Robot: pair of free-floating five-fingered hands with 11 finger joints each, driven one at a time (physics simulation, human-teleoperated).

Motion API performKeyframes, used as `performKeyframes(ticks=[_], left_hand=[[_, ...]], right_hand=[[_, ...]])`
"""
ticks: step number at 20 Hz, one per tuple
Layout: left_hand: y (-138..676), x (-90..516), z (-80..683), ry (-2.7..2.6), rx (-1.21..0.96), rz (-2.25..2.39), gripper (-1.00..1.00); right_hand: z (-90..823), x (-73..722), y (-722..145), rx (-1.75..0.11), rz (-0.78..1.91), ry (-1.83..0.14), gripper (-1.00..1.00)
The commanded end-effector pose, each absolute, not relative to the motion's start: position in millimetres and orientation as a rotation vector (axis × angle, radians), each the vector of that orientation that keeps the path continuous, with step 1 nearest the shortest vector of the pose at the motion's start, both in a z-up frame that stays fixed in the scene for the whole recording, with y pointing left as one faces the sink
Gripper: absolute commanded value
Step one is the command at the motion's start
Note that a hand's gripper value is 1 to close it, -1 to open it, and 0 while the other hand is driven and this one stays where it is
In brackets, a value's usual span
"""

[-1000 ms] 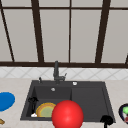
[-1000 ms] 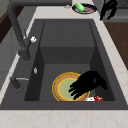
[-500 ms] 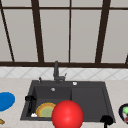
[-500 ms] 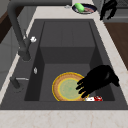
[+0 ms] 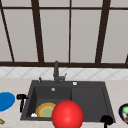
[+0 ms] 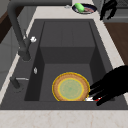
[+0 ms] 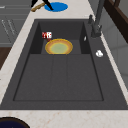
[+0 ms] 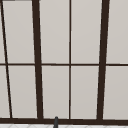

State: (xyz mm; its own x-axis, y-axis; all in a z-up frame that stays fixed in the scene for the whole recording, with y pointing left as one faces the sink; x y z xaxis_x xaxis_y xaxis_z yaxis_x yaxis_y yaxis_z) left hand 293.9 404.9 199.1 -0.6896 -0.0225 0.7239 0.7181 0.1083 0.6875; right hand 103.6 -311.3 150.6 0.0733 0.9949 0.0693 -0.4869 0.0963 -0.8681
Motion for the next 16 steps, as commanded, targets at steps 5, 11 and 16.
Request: performKeyframes(ticks=[5, 11, 16], left_hand=[[448.9, 258.5, 219.3, -1.783, -0.694, -1.660, -1.00], [479.1, 224.0, 207.9, -1.817, -0.702, -1.689, -1.00], [495.2, 198.6, 201.4, -1.821, -0.716, -1.721, -1.00]], right_hand=[[150.6, 103.6, -311.3, -0.793, 1.309, -0.830, 0.00], [150.6, 103.6, -311.3, -0.793, 1.309, -0.830, 0.00], [150.6, 103.6, -311.3, -0.793, 1.309, -0.830, 0.00]])
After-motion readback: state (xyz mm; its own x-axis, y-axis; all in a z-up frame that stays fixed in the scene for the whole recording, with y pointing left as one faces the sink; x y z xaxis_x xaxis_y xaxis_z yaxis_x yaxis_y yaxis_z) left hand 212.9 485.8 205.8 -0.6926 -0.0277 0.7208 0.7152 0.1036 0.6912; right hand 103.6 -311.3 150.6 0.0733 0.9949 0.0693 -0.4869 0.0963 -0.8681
